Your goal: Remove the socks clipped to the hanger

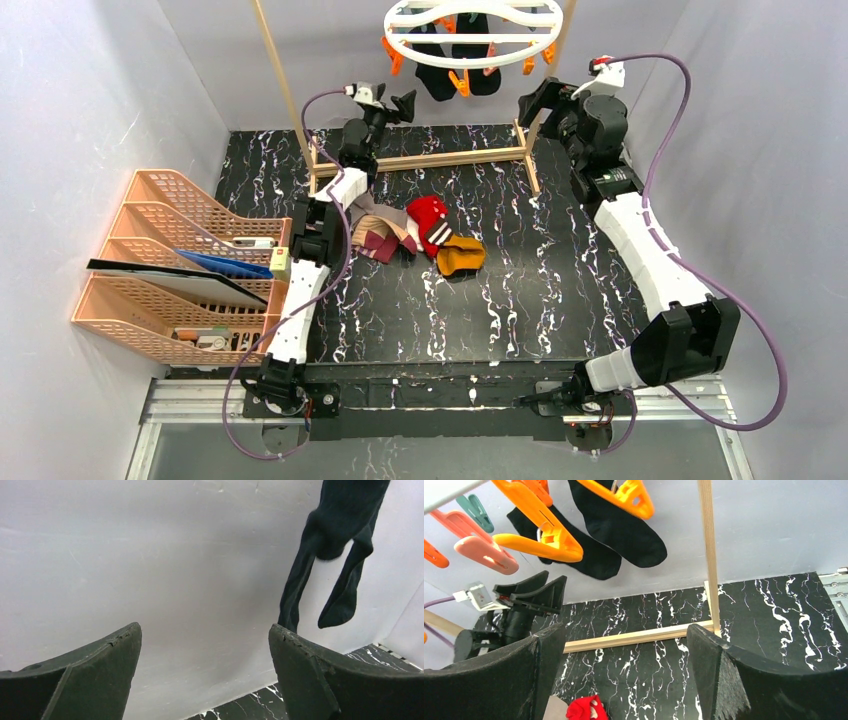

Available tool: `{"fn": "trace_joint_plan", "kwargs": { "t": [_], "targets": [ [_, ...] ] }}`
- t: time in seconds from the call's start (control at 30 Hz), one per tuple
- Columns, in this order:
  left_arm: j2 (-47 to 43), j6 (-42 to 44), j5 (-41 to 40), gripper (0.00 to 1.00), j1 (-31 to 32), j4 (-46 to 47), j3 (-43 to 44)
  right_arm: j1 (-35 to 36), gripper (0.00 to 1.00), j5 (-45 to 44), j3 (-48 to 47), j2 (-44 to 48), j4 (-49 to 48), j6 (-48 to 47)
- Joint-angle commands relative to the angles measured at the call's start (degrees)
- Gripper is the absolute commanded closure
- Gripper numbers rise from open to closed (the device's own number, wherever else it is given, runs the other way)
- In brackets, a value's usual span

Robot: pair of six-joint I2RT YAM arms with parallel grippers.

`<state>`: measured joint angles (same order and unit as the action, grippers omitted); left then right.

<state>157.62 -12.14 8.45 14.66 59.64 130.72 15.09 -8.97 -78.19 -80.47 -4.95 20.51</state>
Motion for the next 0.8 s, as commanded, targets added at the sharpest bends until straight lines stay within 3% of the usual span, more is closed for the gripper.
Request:
{"fn": "trace_joint_plan", "kwargs": {
  "t": [0.0,0.07,0.13,0.17,0.2,0.47,0.5,0.6,0.67,0.77],
  "targets": [
    [5.10,-10.66,4.72,0.20,-1.00,1.47,12.60,0.72,0.01,-0.10,-4.06,-0.44,0.78,-2.00],
    [5.51,-11.91,7.88,0.57,-0.40,1.45,13.81,0.92,0.01,-0.10,-4.72,-1.17,1.26,-2.12],
    [4.53,-12.76,10.54,0.86,-0.13,1.61,13.36,1.34,0.01,0.07,-5.26,-1.70,1.75,-1.93],
    [3.64,-12.69,11.43,0.97,-0.11,1.62,12.37,1.65,0.02,0.05,-5.30,-1.79,1.78,-1.89],
    [2.45,-12.28,11.90,1.00,-0.10,1.69,10.87,2.07,0.02,-0.11,-5.26,-1.80,1.74,-1.90],
    [-6.16,-9.86,14.25,1.00,-0.43,2.08,0.75,9.30,0.01,-5.62,-1.44,-2.15,-0.77,-5.12],
    [-6.79,-10.00,14.40,0.97,-0.42,2.14,0.01,9.98,0.01,-6.47,-1.05,-2.37,-0.80,-5.43],
    [-7.54,-11.50,14.92,0.57,-0.43,3.45,-0.88,10.81,0.01,-6.95,0.42,-2.21,-0.67,-5.32],
    [-7.42,-12.28,16.07,0.47,-0.42,3.72,-0.31,10.89,0.01,-7.10,1.24,-1.60,-0.67,-5.17],
    [-6.88,-13.19,17.37,0.43,-0.35,3.73,0.79,10.84,0.01,-7.48,1.80,-1.19,-0.54,-5.15]
  ]
}}
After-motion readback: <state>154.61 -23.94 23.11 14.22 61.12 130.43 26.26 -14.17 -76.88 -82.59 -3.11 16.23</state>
